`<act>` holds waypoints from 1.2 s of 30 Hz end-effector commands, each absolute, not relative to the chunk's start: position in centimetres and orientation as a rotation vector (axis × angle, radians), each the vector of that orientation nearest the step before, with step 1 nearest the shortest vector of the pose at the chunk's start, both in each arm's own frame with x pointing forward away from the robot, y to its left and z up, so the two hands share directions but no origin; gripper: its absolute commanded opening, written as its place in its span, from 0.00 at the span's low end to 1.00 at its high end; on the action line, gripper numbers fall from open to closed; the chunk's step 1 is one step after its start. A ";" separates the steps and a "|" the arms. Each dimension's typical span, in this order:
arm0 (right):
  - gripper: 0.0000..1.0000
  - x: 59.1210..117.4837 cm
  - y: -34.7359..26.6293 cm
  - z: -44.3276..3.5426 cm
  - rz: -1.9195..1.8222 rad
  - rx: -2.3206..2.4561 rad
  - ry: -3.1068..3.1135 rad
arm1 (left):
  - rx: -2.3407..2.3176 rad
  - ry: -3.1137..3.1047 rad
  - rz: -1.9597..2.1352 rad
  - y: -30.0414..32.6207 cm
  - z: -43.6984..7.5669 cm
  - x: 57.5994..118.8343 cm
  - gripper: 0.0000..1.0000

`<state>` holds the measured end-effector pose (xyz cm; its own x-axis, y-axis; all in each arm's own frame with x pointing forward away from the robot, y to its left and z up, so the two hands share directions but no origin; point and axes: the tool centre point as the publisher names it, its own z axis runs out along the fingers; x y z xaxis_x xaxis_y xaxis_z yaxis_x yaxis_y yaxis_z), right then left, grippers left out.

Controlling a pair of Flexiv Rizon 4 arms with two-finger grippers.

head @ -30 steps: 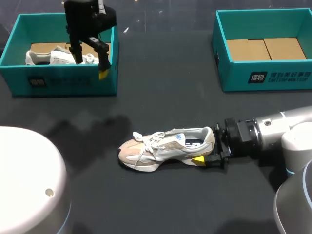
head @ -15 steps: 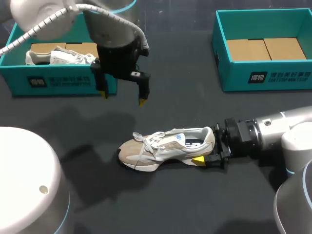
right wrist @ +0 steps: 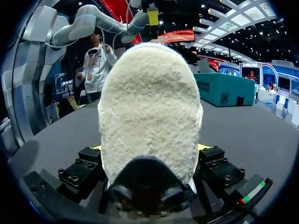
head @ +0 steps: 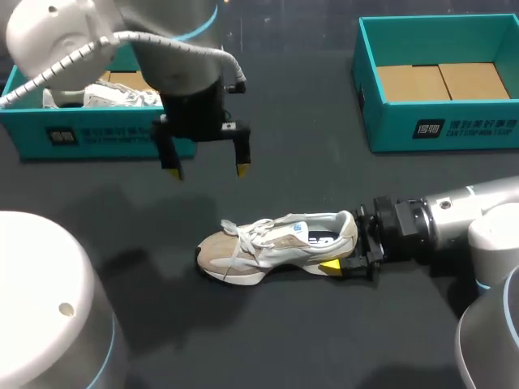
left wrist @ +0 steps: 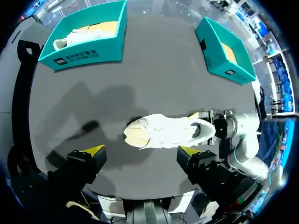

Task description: Take the shoe out of the shoebox, open the shoe tongue, remove and reinsert the insole, then place the shoe into the shoebox

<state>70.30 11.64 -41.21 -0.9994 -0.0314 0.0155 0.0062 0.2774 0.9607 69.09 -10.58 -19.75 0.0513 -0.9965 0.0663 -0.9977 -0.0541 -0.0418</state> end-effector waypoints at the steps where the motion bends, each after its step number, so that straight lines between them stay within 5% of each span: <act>1: 0.00 70.3 11.8 -41.2 -1.865 0.023 -2.490 | 2.416 -2.094 0.043 -14.8 -21.8 68.3 1.00; 10: 0.00 70.3 11.8 -41.2 -1.865 0.023 -2.490 | 2.443 -2.108 -0.010 -21.0 -24.7 66.8 1.00; 36: 0.00 70.3 11.8 -41.2 -1.865 0.023 -2.490 | 2.379 -2.199 -0.345 -26.0 -29.6 68.2 1.00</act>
